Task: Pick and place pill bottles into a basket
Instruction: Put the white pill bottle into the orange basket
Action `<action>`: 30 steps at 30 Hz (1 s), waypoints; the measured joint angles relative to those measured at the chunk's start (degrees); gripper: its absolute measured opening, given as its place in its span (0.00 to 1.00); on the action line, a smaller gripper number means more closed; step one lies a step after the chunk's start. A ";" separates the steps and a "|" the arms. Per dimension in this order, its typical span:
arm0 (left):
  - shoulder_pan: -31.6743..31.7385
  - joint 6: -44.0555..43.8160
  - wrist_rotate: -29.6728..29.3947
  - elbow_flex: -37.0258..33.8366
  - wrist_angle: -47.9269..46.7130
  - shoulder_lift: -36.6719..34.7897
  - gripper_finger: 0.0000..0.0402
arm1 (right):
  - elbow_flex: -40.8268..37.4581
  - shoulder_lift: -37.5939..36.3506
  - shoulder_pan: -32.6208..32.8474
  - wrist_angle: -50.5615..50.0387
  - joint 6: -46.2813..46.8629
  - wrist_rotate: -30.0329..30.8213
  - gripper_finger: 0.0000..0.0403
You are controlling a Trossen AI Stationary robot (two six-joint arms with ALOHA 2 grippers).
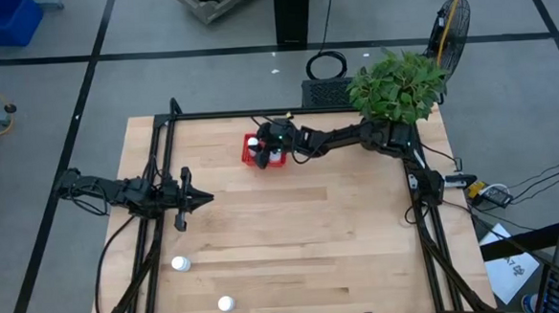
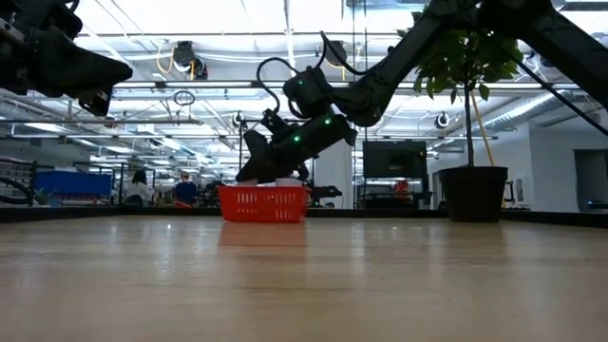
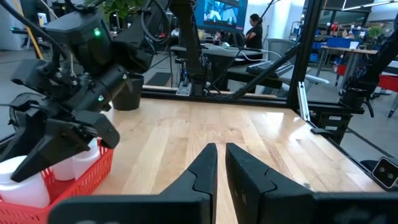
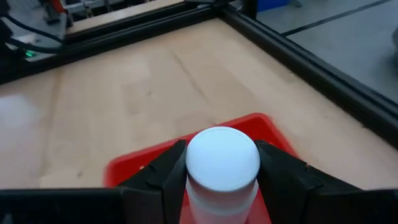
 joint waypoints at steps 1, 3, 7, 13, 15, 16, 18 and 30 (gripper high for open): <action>0.01 -0.02 0.00 0.00 -0.02 -0.02 0.09 | 0.00 0.00 0.06 0.09 0.45 0.00 0.39; 0.00 0.00 0.00 0.00 -0.01 -0.02 0.09 | 0.00 0.00 0.08 0.20 1.28 -0.02 0.40; -0.01 -0.01 0.00 0.00 0.00 0.00 0.09 | 0.00 0.00 -0.02 0.17 1.64 -0.07 0.42; 0.01 0.00 0.00 0.00 0.00 0.00 0.09 | 0.00 0.00 0.00 0.40 2.20 0.03 0.44; -0.01 0.00 0.00 0.00 -0.02 0.00 0.09 | -0.02 0.00 0.00 0.71 2.63 1.02 0.44; -0.01 0.00 0.00 0.00 -0.02 -0.01 0.09 | -0.02 0.00 0.04 0.87 2.71 1.51 0.44; 0.00 0.00 0.00 0.00 -0.02 0.00 0.09 | -0.04 -0.06 0.02 0.93 2.71 1.51 0.45; 0.01 -0.02 0.00 0.00 0.00 -0.02 0.09 | -0.07 -0.15 0.42 2.27 -0.17 3.18 0.63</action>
